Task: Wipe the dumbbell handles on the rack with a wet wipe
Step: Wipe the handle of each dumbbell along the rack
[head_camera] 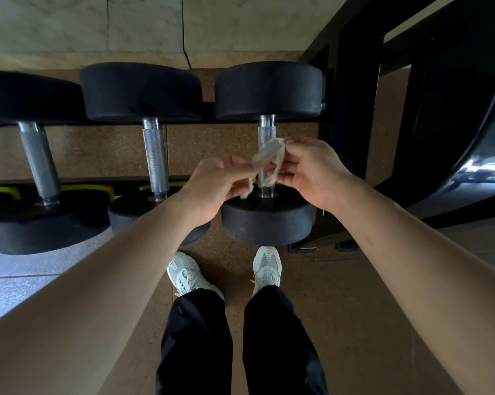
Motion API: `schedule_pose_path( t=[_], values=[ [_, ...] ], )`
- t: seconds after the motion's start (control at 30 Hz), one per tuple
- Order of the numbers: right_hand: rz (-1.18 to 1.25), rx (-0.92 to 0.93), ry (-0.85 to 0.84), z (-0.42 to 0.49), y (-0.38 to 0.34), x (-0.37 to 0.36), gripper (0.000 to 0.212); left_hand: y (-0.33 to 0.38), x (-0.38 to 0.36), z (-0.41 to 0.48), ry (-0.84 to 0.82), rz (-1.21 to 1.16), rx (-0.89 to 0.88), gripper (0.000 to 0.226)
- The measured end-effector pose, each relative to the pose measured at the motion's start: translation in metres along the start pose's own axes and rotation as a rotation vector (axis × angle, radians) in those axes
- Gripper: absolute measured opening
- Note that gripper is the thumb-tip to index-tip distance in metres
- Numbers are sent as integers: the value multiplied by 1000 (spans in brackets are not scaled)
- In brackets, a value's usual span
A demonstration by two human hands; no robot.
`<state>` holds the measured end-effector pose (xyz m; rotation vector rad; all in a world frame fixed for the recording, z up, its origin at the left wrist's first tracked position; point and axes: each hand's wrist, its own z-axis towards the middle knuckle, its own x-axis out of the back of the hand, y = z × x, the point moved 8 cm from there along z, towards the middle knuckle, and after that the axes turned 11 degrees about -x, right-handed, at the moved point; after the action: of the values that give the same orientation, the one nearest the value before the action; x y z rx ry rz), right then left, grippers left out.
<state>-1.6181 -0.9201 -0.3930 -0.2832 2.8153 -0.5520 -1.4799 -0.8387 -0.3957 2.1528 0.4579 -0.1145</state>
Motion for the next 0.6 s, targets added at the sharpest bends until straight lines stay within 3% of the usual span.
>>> schedule_pose_path(
  t=[0.17, 0.3, 0.37, 0.47, 0.6],
  values=[
    [141, -64, -55, 1, 8, -8, 28, 5, 8, 3, 96, 114, -105, 10],
    [163, -84, -59, 2, 8, -11, 31, 8, -4, 4, 43, 55, -101, 6],
    [106, -97, -150, -2, 4, -13, 41, 7, -4, 3, 3, 58, -86, 11],
    [-15, -56, -297, -9, -5, -16, 23, 10, 0, 0, -52, 92, -90, 15],
    [101, -34, -222, -3, -4, -3, 19, 22, -1, -5, -157, 219, -137, 19]
  ],
)
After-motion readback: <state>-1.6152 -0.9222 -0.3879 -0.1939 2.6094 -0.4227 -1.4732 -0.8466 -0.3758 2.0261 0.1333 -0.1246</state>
